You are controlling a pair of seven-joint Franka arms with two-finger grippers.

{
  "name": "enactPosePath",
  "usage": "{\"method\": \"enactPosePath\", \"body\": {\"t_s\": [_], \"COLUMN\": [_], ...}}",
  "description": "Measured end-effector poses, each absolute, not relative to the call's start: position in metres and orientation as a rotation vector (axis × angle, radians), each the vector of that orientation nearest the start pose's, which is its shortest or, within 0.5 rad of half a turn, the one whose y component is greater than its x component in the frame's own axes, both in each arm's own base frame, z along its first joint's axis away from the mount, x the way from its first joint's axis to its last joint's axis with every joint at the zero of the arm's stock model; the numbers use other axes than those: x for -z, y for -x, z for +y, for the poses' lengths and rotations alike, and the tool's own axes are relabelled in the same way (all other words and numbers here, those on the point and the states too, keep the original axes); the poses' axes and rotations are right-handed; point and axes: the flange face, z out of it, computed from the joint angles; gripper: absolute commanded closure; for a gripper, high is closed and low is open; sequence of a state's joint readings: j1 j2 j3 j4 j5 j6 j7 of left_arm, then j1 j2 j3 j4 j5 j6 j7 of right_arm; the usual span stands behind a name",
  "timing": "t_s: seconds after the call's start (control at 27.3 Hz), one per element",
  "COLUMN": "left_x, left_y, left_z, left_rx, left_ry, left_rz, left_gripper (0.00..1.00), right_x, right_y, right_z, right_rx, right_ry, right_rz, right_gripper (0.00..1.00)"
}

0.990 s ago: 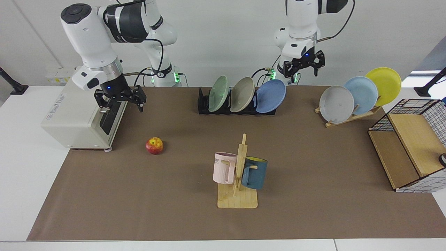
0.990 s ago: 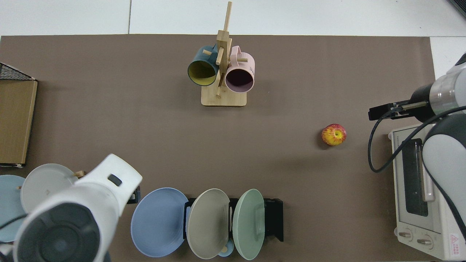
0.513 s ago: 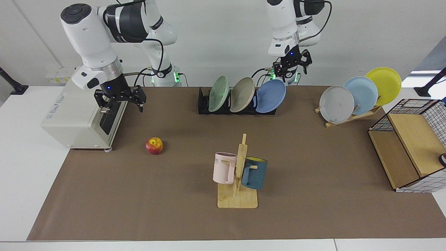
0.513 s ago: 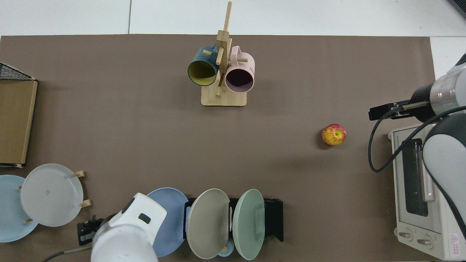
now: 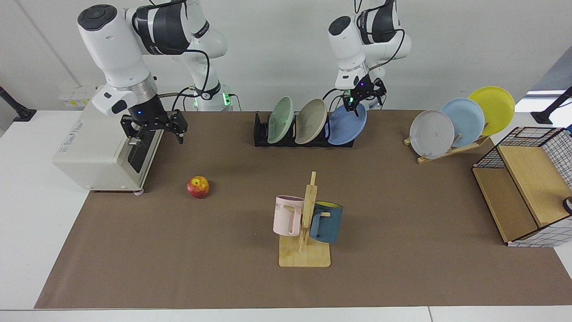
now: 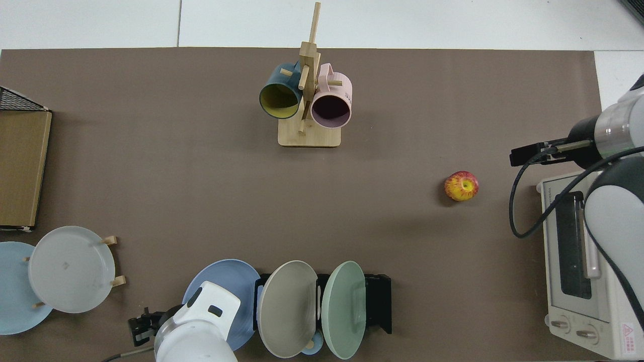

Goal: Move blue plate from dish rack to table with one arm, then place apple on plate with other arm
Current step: 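Grasp the rim of the blue plate with the left gripper, then lift the blue plate with the left gripper while the right gripper grasps the apple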

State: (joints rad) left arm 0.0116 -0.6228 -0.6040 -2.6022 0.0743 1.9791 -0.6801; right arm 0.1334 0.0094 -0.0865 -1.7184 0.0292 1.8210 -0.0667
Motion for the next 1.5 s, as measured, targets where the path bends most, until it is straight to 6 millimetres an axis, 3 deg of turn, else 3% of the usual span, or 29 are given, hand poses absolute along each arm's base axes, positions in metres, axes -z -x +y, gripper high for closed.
{"method": "enactPosePath", "body": {"t_s": [0.26, 0.59, 0.99, 1.21, 1.5], "left_x": [-0.411, -0.401, -0.401, -0.401, -0.400], "left_y": [-0.308, -0.310, -0.315, -0.315, -0.316], "left_z": [-0.206, -0.207, -0.200, -0.200, -0.201], "left_rx": [0.211, 0.219, 0.222, 0.221, 0.222], "left_ry": [2.738, 2.694, 2.675, 2.675, 2.678], "left_rz": [-0.185, -0.164, -0.177, -0.177, -0.175], "left_gripper": [0.00, 0.00, 0.19, 0.28, 0.48], "right_x": [-0.571, -0.567, -0.554, -0.534, -0.475], "right_y": [-0.573, -0.574, -0.579, -0.595, -0.610], "right_z": [0.055, 0.053, 0.052, 0.056, 0.067], "right_rx": [0.147, 0.133, 0.103, 0.155, 0.154], "right_ry": [3.101, 3.104, 3.109, 3.109, 3.115], "right_rz": [-0.223, -0.168, -0.161, -0.132, -0.107], "right_gripper": [0.00, 0.00, 0.00, 0.00, 0.00]}}
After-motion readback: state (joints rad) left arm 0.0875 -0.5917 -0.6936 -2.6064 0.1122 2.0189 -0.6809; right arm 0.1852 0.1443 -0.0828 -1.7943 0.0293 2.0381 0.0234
